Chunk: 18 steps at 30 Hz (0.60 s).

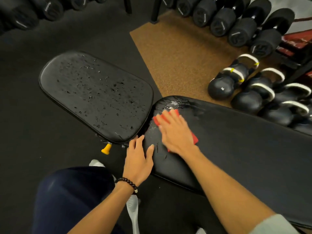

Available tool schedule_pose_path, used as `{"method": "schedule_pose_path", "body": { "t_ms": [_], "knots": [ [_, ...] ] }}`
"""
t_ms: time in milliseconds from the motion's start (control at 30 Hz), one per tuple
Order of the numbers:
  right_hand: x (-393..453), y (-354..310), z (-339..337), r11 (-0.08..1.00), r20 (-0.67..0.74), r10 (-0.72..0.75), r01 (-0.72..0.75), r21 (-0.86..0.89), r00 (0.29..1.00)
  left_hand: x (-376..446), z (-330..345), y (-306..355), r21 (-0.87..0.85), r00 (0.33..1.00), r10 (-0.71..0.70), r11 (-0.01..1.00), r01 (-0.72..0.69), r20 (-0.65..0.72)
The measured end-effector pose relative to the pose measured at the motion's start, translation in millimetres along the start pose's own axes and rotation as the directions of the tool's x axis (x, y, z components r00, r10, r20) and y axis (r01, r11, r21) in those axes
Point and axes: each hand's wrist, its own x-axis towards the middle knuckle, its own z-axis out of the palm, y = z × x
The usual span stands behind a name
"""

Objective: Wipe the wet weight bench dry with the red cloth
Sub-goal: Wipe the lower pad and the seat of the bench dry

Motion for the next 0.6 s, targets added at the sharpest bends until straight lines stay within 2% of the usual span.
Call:
{"method": "schedule_pose_path", "body": {
  "t_ms": [100, 167, 233, 333, 400, 500, 600],
  "knots": [
    [-38, -24, -1, 0.98, 0.05, -0.199, 0.198, 0.029, 0.979, 2, 4, 6, -0.246, 0.963, -0.266, 0.937, 0.248, -0.041],
    [-50, -7, -5, 0.966, 0.058, -0.26, 0.26, 0.018, 0.964, 11, 6, 12, -0.309, 0.931, -0.365, 0.887, 0.344, -0.01],
    [-39, 17, -5, 0.98, 0.038, -0.198, 0.198, 0.021, 0.979, 24, 9, 16, -0.337, 0.913, -0.407, 0.859, 0.384, 0.003],
    [1, 22, -3, 0.998, 0.021, 0.044, -0.045, 0.037, 0.999, 34, 11, 18, -0.408, 0.88, -0.472, 0.794, 0.45, 0.052],
    [18, -4, 4, 0.998, 0.0, 0.055, -0.055, 0.029, 0.998, 39, 12, 15, -0.502, 0.854, -0.513, 0.718, 0.483, 0.088],
    [1, -34, 11, 0.992, 0.007, -0.12, 0.119, 0.046, 0.993, 42, 10, 12, -0.63, 0.834, -0.533, 0.601, 0.492, 0.143],
    [-24, -14, 0, 0.924, -0.019, -0.342, 0.34, 0.174, 0.939, 46, 18, 2, -0.66, 0.839, -0.514, 0.569, 0.49, 0.18]
  ]
}}
